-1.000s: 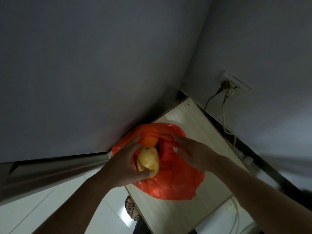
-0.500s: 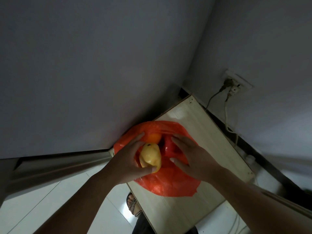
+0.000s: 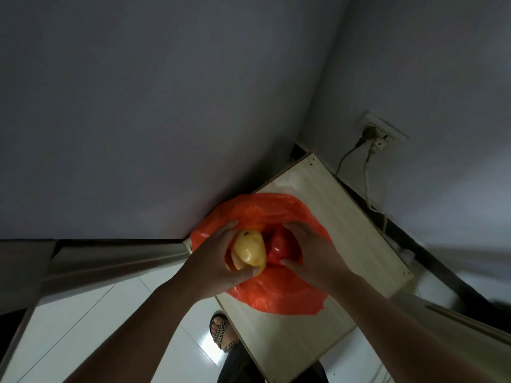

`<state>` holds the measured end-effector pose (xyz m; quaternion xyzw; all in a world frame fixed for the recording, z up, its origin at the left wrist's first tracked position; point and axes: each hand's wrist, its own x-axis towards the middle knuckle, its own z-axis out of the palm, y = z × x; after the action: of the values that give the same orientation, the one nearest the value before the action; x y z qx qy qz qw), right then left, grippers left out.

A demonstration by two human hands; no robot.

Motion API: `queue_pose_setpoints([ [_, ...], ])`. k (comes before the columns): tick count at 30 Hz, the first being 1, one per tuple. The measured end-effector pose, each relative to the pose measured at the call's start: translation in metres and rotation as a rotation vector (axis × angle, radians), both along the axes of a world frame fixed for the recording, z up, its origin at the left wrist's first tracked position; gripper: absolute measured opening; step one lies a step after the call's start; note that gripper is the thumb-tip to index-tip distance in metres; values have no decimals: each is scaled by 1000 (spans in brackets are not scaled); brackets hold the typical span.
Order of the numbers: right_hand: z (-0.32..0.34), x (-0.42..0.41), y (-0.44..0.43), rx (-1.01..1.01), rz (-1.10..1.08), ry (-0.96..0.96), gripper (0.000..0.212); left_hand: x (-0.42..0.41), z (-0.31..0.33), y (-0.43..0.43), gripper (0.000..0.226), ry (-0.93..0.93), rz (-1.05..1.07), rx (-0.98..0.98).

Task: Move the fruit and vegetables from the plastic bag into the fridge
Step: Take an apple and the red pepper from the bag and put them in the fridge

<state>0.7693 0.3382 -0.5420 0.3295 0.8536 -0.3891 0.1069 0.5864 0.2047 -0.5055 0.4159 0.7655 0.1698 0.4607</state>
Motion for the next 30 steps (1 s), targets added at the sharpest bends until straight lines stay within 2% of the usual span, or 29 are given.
queue_pose_setpoints([
  [5, 31, 11, -13, 49, -130, 15, 80, 6, 25, -7, 75, -17, 39, 64],
  [11, 108, 22, -46, 15, -336, 68, 74, 19, 84, -31, 71, -35, 26, 88],
  [16, 175, 32, -81, -22, -357, 97, 74, 33, 145, -58, 75, 3, 118, 119],
  [19, 209, 41, -92, -21, -325, 148, 74, 44, 183, -76, 79, 17, 217, 141],
  [22, 234, 52, -99, -53, -267, 214, 70, 68, 213, -95, 70, 16, 349, 204],
  [27, 253, 79, -105, -100, -41, 302, 75, 130, 242, -131, 54, 72, 575, 257],
  [30, 259, 93, -110, -111, 73, 305, 76, 174, 247, -151, 55, 95, 734, 264],
])
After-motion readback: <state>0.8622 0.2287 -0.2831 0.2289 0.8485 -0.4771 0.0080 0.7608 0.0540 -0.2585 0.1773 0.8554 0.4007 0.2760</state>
